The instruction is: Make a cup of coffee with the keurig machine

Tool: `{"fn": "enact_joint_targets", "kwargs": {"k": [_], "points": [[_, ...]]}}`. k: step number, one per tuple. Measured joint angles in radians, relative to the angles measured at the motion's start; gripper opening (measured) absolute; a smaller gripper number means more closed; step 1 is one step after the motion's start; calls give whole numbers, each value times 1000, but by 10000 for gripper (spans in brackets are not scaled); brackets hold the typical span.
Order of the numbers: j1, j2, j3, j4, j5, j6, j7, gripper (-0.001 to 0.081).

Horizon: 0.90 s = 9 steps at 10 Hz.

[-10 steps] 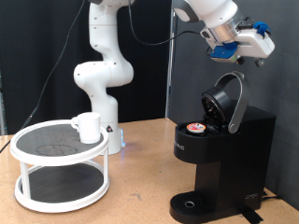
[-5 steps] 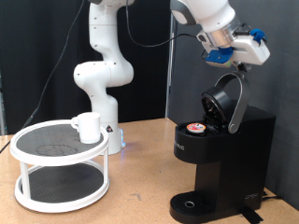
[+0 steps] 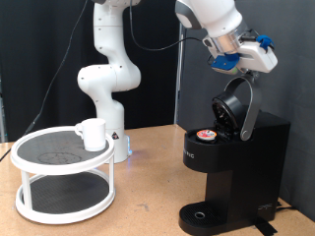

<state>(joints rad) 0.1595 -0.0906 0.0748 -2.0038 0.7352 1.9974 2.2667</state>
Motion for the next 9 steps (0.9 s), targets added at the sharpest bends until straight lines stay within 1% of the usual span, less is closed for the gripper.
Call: {"fn": "enact_joint_targets", "kwargs": {"k": [2,4,6,9], "points": [[-16,-23,-14,-19,2,4,-6,0],[-40,-41,-33,-35,-11,6,-1,0],[-69,-49,-46,-40,-70,4,29,0],[-105,-47,-71,-60,-121,4,21,0]]}}
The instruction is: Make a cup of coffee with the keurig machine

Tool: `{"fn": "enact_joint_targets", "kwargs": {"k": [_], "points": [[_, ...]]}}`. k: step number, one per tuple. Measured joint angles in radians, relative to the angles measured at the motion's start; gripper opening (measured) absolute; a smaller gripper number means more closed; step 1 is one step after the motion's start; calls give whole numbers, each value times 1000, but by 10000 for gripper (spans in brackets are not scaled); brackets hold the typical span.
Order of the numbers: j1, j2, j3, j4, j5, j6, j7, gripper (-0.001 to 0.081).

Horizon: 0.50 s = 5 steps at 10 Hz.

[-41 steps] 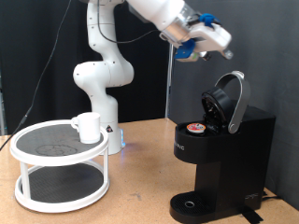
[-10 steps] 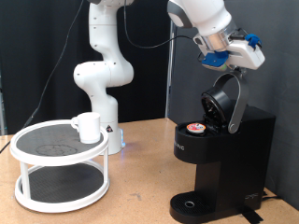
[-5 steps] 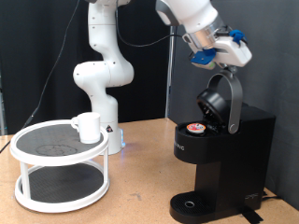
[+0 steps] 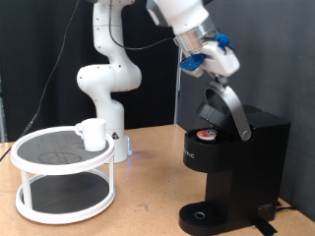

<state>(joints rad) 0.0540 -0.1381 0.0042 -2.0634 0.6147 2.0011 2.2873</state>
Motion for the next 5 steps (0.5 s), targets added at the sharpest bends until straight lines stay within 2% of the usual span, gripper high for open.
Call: {"fn": "enact_joint_targets", "kwargs": {"k": [5], "points": [[-32,10,-22,-36,-60,9,-28,0]]}}
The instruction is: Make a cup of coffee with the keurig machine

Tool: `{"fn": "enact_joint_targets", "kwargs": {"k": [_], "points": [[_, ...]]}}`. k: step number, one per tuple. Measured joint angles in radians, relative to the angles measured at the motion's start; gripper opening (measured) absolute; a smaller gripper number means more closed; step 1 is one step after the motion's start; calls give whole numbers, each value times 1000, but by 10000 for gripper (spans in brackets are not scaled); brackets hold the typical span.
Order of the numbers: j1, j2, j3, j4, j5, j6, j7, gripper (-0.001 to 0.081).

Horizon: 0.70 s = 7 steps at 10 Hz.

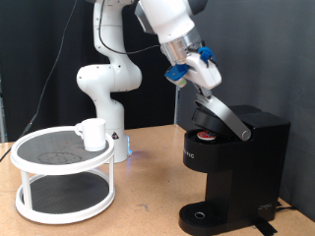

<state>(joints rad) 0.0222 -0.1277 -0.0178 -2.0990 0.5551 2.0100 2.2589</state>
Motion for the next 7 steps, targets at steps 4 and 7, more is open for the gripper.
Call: {"fn": "enact_joint_targets", "kwargs": {"k": [4,7], "points": [[-24,32,-15,-58,-35,42,-42,0],[-28,64,-22,-93,-37,79,-78,0]]}}
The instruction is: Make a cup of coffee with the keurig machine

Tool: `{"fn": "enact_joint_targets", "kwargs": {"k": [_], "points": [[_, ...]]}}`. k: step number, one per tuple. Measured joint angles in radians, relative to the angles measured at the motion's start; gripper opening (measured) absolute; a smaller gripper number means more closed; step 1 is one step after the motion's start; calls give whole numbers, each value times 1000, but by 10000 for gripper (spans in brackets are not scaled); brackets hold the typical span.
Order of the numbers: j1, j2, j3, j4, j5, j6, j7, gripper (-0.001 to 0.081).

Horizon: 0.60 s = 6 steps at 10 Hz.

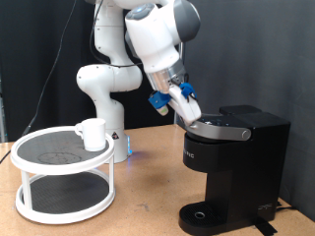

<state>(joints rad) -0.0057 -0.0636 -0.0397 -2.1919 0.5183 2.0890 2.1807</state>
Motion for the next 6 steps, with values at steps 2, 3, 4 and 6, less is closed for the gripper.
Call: {"fn": "enact_joint_targets", "kwargs": {"k": [2,3,4,6], "points": [[0,21,-1,-20,0,32,-14,0],[0,21,-2,-21,0,35,-16,0],[0,21,-2,-21,1,36,-19,0],[-1,21,-5,-24,18,36,-50,0]]}}
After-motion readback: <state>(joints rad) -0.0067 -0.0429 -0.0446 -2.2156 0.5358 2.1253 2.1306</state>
